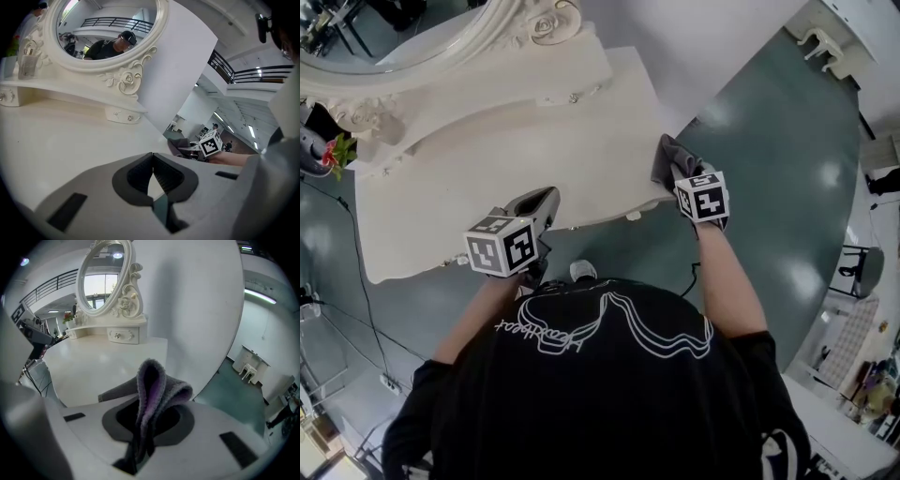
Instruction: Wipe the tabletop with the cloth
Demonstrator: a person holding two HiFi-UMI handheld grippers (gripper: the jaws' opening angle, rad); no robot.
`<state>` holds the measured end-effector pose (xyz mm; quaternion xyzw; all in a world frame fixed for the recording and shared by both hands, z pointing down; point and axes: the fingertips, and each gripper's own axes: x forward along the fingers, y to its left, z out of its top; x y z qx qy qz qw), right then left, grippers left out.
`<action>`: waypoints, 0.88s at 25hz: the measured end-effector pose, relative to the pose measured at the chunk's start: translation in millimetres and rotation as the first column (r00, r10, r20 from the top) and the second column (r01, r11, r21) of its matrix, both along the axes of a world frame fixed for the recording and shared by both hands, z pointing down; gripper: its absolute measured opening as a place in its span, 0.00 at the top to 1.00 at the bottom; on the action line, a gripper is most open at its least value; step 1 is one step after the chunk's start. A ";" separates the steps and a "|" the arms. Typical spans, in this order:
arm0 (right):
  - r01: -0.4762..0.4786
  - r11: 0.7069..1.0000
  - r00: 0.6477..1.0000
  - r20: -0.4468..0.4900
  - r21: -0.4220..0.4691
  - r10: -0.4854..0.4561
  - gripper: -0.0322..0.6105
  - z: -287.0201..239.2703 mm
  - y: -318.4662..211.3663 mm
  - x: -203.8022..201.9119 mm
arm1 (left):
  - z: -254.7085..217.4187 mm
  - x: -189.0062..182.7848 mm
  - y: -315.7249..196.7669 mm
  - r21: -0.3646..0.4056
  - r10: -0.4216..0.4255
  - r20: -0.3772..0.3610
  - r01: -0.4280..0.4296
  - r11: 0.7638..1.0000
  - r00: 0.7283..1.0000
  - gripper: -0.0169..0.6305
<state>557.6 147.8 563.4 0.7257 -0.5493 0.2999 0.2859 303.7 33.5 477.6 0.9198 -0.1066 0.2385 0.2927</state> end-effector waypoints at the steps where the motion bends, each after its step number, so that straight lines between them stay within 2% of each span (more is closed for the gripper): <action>1: -0.017 1.000 1.000 -0.013 -0.005 0.017 0.87 -0.3 4.4 5.4 | -0.7 0.8 -0.4 0.001 0.003 -0.002 -0.003 1.000 1.000 0.97; 4: -0.073 0.997 0.996 -0.052 -0.019 0.072 0.87 -2.5 17.6 20.3 | -3.1 0.5 -2.1 0.004 0.006 -0.009 -0.006 1.000 1.000 0.97; 8: -0.120 0.993 0.992 -0.051 -0.017 0.119 0.87 -9.9 30.0 24.7 | -7.6 -9.2 -5.1 0.005 -0.004 -0.022 0.004 1.000 1.000 0.97; 12: -0.137 0.987 0.990 -0.012 0.088 0.138 0.87 -44.7 26.3 12.4 | -13.6 -27.7 -10.6 0.001 -0.023 -0.029 0.023 1.000 0.999 0.97; 15: -0.118 0.976 0.993 0.041 0.183 0.112 0.87 -76.4 15.3 -14.9 | -23.2 -44.9 -14.0 0.006 -0.027 -0.036 0.028 1.000 0.999 0.97; 18: -0.067 0.960 0.996 0.083 0.271 0.046 0.87 -107.8 0.0 -56.4 | -42.5 -61.9 -16.9 0.030 -0.024 -0.062 0.025 0.999 0.998 0.97; 22: -0.002 0.910 0.983 0.167 0.415 -0.074 0.87 -152.5 -18.1 -121.7 | -72.2 -86.9 -15.6 0.050 -0.026 -0.104 0.031 0.998 0.994 0.97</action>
